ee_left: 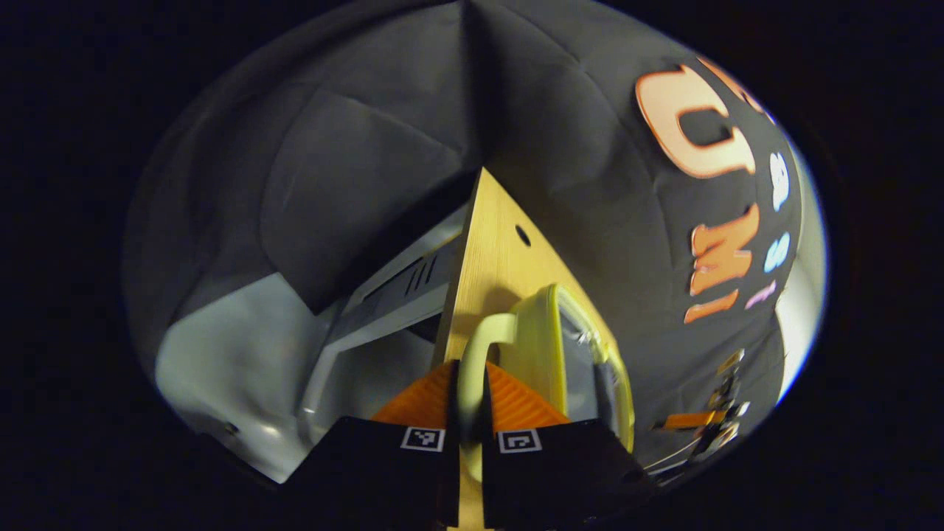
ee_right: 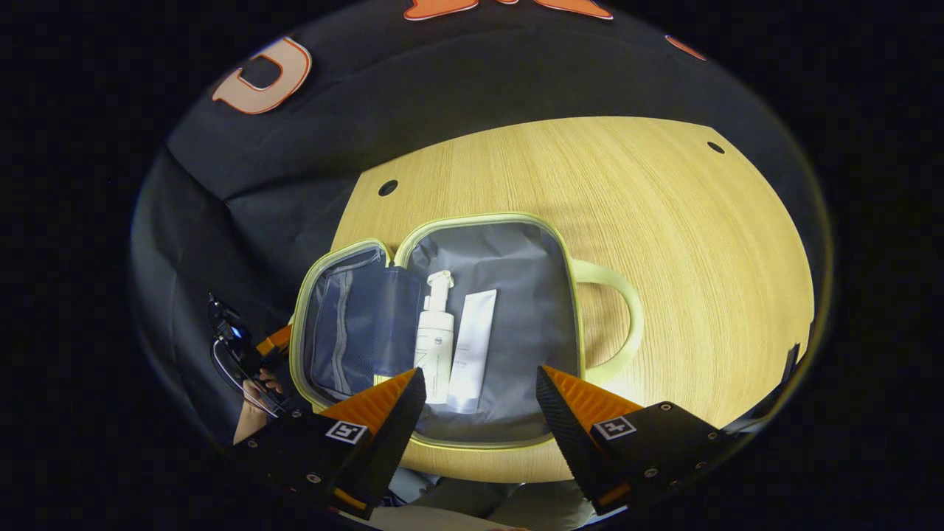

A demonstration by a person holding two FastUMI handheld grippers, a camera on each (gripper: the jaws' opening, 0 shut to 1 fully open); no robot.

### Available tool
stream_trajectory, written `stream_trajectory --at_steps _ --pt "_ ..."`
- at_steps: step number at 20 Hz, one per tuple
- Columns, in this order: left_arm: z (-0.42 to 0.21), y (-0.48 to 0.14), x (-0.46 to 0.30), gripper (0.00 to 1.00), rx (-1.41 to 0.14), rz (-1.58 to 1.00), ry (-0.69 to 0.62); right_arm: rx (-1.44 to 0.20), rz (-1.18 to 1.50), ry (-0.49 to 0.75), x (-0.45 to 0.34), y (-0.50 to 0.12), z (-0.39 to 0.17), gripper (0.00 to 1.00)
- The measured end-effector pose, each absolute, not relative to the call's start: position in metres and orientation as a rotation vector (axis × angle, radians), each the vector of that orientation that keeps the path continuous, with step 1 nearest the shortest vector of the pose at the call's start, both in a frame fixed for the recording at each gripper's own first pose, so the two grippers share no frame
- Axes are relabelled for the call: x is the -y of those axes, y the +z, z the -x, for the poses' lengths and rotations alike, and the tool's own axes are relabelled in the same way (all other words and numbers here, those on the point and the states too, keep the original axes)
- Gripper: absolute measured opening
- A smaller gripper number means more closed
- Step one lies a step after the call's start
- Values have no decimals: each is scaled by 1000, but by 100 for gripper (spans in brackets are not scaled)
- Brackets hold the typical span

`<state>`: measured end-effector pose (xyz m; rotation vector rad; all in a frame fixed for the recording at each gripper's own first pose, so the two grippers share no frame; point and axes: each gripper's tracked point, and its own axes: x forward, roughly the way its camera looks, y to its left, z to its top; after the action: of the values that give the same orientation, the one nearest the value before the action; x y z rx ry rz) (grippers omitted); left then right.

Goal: First open the suitcase, pack the skin care products into it, and then close the suitcase.

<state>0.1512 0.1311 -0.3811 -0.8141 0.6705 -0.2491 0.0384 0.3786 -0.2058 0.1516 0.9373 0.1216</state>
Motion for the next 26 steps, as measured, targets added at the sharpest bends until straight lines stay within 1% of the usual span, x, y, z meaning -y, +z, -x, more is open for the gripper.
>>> stream_trajectory --at_steps 2,3,5,10,12,19,23,26 --pt "-150 -378 -132 12 -659 806 -229 -936 -163 128 -379 -204 -40 95" --pt "-147 -376 -130 7 -666 767 -219 -931 -169 132 -381 -203 -42 96" --pt "-143 -364 -131 7 -672 657 -189 -923 -174 149 -382 -201 -44 95" --pt "-140 -290 -112 7 -644 372 -144 -894 -155 187 -372 -193 -46 96" --pt "-137 -263 -99 7 -641 276 -97 -869 -144 202 -362 -187 -48 96" --pt "-114 -165 -6 7 -623 -9 -5 -737 -91 276 -300 -149 -67 96" --pt "-106 -139 65 7 -609 -161 79 -685 -109 330 -248 -114 -75 95" --pt "-101 -125 129 7 -592 -247 107 -629 -97 332 -200 -91 -78 95"
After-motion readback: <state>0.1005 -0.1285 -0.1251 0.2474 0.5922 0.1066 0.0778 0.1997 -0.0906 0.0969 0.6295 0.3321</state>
